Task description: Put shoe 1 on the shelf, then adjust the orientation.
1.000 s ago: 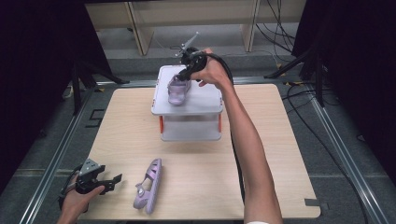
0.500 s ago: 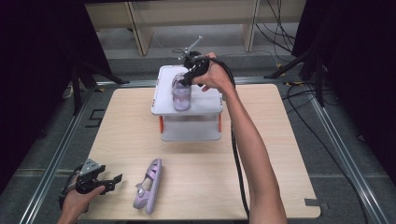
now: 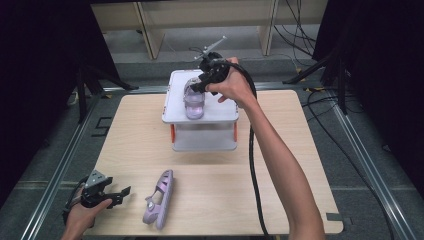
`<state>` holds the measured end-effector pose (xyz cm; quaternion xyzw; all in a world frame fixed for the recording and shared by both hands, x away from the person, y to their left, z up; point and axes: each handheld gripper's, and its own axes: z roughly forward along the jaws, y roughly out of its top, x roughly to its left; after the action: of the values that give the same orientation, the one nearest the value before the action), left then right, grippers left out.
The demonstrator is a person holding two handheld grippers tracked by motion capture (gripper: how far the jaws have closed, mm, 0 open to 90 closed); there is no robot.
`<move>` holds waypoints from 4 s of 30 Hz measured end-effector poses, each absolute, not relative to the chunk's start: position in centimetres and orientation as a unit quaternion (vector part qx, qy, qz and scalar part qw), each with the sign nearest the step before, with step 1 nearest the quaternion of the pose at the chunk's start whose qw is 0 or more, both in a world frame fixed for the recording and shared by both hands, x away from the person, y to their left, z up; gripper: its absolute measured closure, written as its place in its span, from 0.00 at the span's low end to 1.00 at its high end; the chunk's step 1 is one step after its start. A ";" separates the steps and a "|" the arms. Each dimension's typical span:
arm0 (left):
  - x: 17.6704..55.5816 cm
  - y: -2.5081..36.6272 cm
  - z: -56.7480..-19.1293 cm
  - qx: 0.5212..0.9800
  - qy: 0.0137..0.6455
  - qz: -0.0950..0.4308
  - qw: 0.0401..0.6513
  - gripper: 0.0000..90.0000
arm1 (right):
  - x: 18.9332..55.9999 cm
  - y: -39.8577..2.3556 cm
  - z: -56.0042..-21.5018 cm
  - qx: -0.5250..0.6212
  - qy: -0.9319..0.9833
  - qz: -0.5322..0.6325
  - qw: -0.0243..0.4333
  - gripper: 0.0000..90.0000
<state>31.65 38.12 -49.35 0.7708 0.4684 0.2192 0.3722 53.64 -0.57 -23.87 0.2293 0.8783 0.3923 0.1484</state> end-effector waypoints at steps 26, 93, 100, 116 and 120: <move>31.6 38.2 -49.4 0.769 0.472 0.220 0.370 0.18 | 37.7 0.1 -33.3 0.208 0.872 0.431 0.099 0.45; 31.6 38.1 -49.4 0.770 0.469 0.222 0.373 0.18 | 31.8 8.2 -43.1 0.186 0.896 0.390 0.099 0.49; 31.5 38.1 -49.4 0.770 0.471 0.224 0.368 0.18 | 31.6 7.6 -43.3 0.176 0.902 0.377 0.113 0.52; 31.5 38.0 -49.4 0.770 0.470 0.221 0.371 0.18 | 32.6 3.7 -46.1 0.224 0.908 0.348 0.066 0.60; 31.6 38.1 -49.4 0.770 0.468 0.221 0.373 0.18 | 33.1 3.4 -46.5 0.230 0.907 0.348 0.062 0.60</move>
<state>31.58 38.08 -49.42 0.7701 0.4680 0.2211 0.3729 33.11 3.35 -46.52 0.2297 0.9070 0.3476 0.0622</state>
